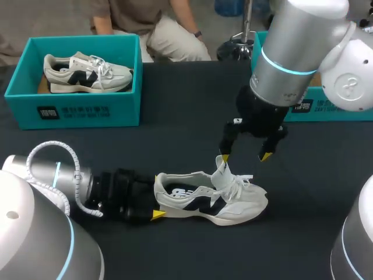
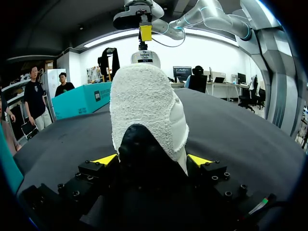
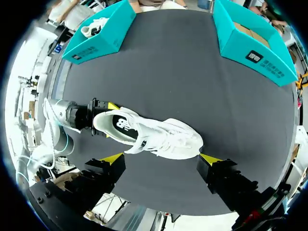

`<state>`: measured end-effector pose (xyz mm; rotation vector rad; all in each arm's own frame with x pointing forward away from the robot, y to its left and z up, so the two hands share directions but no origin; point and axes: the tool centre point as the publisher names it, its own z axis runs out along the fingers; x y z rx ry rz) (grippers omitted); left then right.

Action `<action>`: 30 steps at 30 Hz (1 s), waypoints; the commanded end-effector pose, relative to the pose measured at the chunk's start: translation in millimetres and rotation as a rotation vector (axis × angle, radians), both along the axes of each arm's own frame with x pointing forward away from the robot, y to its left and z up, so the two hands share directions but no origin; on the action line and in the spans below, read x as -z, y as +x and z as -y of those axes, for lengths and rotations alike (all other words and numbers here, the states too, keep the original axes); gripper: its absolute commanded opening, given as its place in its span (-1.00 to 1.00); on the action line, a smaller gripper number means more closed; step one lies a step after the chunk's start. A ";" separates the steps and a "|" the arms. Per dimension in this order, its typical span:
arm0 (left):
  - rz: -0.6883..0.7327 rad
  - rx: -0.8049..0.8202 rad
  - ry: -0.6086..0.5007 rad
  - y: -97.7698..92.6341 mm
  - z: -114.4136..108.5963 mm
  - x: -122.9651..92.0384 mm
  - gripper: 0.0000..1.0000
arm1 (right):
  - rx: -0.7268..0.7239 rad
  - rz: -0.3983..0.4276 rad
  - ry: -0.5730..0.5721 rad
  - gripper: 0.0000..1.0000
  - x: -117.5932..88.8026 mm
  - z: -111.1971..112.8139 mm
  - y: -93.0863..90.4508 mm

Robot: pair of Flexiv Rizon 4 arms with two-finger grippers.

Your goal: Take the shoe out of the shoebox, open the shoe tongue, remove and reinsert the insole, then place the shoe into the shoebox

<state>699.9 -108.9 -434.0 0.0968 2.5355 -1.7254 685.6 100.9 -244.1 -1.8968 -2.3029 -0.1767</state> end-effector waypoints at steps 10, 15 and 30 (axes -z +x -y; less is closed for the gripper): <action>0.001 -0.002 0.003 -1.1 1.0 3.8 -1.00 | -0.758 0.077 -0.149 1.00 -16.8 -20.0 -9.6; 0.001 -0.002 0.003 -1.1 1.0 3.8 -1.00 | -0.758 0.077 -0.149 1.00 -16.8 -20.0 -9.6; 0.001 -0.002 0.003 -1.1 1.0 3.8 -1.00 | -1.146 0.242 -0.006 1.00 -37.8 -36.8 0.0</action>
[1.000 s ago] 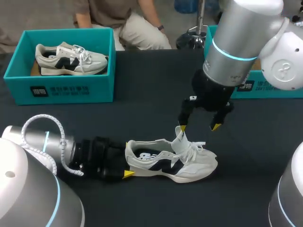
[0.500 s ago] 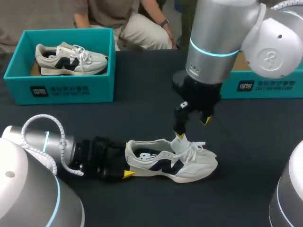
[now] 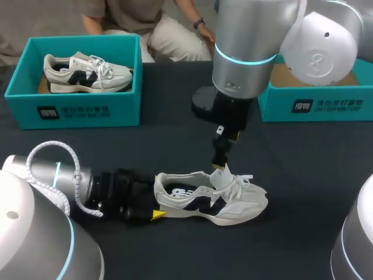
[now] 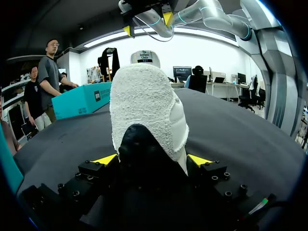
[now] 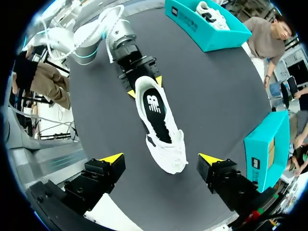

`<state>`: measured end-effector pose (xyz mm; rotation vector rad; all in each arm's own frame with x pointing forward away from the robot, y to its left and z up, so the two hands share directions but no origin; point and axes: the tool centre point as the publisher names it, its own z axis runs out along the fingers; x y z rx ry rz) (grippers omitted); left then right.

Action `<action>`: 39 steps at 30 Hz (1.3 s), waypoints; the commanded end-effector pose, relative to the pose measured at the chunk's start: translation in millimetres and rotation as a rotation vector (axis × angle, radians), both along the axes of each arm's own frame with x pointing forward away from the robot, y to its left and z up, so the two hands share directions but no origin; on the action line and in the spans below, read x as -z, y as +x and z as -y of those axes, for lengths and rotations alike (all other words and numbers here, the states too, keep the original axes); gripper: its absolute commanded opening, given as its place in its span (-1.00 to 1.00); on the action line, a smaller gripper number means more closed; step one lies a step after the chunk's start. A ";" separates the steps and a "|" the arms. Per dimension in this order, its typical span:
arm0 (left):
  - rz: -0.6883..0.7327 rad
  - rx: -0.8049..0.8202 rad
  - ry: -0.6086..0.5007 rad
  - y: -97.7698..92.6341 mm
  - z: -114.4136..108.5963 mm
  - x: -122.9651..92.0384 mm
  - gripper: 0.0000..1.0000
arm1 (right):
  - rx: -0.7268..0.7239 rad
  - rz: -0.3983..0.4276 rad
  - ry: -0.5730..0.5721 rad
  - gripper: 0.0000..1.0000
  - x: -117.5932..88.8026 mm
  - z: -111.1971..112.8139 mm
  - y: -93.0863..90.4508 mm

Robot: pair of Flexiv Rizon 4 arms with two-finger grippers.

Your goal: Take the shoe out of the shoebox, open the shoe tongue, remove and reinsert the insole, then place the shoe into the shoebox

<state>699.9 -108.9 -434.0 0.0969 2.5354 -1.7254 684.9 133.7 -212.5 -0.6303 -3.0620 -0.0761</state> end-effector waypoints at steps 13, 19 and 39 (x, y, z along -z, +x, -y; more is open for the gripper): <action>0.001 -0.002 0.003 -1.1 1.0 3.8 -1.00 | -0.241 -0.013 0.134 1.00 -10.0 -19.0 1.8; 0.001 -0.002 0.003 -1.1 1.0 3.8 -1.00 | -0.241 -0.013 0.134 1.00 -10.0 -19.0 1.8; 0.001 -0.002 0.003 -1.1 1.0 3.8 -1.00 | -0.354 -0.040 0.186 1.00 7.5 -59.6 1.8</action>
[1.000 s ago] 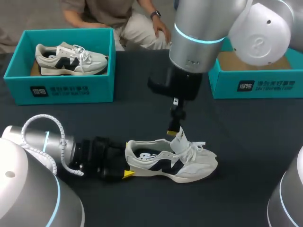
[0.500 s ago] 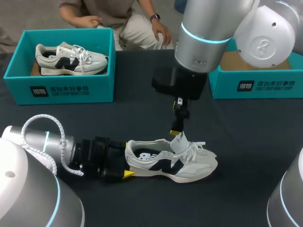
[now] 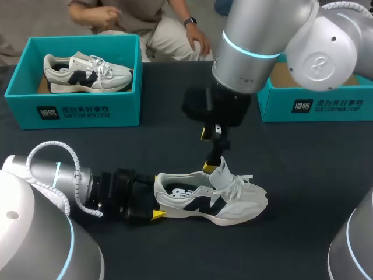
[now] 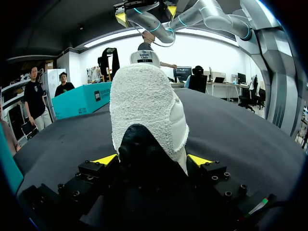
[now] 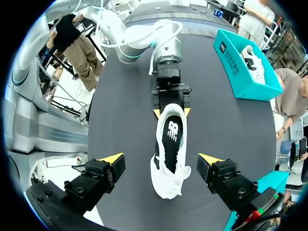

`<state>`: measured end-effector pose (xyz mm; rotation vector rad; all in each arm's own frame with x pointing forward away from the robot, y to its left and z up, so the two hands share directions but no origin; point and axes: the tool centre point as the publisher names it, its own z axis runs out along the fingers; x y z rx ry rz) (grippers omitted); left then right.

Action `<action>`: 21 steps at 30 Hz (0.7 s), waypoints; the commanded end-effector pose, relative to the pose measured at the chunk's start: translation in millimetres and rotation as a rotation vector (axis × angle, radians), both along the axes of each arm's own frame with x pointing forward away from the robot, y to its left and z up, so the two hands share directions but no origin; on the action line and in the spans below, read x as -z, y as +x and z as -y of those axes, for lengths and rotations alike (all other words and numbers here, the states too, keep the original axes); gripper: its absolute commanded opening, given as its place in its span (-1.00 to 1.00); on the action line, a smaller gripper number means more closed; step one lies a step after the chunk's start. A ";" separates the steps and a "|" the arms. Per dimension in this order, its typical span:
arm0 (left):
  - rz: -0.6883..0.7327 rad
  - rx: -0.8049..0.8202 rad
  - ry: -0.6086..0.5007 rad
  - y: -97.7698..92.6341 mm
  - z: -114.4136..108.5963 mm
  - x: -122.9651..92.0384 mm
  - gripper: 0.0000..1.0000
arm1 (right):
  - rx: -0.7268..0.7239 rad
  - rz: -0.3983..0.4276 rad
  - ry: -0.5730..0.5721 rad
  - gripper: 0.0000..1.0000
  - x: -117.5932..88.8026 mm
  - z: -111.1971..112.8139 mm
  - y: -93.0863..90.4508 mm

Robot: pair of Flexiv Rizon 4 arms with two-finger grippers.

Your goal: Take the shoe out of the shoebox, open the shoe tongue, remove and reinsert the insole, then place the shoe into the shoebox

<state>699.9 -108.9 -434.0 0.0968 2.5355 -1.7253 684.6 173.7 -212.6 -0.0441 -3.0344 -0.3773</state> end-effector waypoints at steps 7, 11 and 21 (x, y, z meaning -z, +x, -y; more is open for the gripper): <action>0.001 -0.002 0.003 -1.1 1.0 3.8 -1.00 | 0.080 -0.047 -0.040 -1.00 26.5 -51.7 -3.7; 0.001 -0.002 0.003 -1.1 1.0 3.8 -1.00 | 0.094 -0.058 -0.044 -1.00 35.3 -58.2 -6.7; 0.001 -0.002 0.003 -1.1 1.0 3.8 -1.00 | 0.183 -0.073 -0.071 -1.00 58.9 -49.0 -15.1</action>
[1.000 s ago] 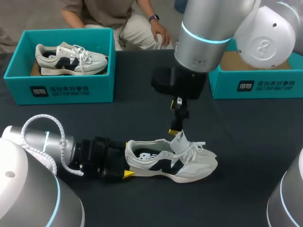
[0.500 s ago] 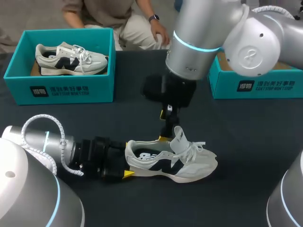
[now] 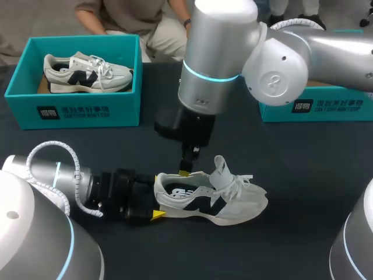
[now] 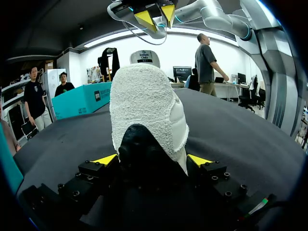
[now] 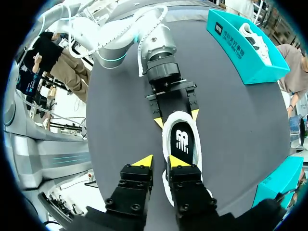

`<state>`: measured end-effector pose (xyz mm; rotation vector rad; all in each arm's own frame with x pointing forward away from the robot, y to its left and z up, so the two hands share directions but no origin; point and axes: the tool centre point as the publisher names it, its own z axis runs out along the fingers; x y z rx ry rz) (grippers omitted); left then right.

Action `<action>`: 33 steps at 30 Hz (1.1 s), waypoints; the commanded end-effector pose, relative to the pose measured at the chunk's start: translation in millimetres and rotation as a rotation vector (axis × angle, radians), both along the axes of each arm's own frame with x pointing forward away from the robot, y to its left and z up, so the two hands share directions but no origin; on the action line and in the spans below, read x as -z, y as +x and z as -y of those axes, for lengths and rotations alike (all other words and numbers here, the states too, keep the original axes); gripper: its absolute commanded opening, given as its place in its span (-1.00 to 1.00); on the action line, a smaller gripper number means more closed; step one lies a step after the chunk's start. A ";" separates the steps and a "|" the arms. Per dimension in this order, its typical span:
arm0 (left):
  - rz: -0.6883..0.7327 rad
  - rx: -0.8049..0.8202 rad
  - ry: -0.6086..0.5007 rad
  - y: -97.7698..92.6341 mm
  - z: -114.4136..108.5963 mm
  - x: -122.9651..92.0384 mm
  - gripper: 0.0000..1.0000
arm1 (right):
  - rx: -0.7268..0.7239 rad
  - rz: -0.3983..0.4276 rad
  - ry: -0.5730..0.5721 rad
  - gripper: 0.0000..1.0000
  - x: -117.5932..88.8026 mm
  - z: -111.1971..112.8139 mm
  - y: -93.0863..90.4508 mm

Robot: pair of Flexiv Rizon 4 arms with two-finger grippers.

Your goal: Take the shoe out of the shoebox, open the shoe tongue, remove and reinsert the insole, then place the shoe into the shoebox

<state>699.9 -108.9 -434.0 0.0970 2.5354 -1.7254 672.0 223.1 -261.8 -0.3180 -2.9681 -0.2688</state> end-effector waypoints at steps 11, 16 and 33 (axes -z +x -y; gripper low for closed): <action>0.001 -0.002 0.003 -1.1 0.9 3.8 -1.00 | 0.009 0.077 -0.080 -1.00 28.9 7.3 7.6; 0.001 -0.002 0.003 -1.1 0.9 3.8 -1.00 | 0.009 0.090 -0.121 -1.00 38.7 14.2 16.4; 0.001 -0.002 0.003 -1.1 0.9 3.8 -1.00 | 0.048 0.102 -0.235 -1.00 78.1 24.2 28.9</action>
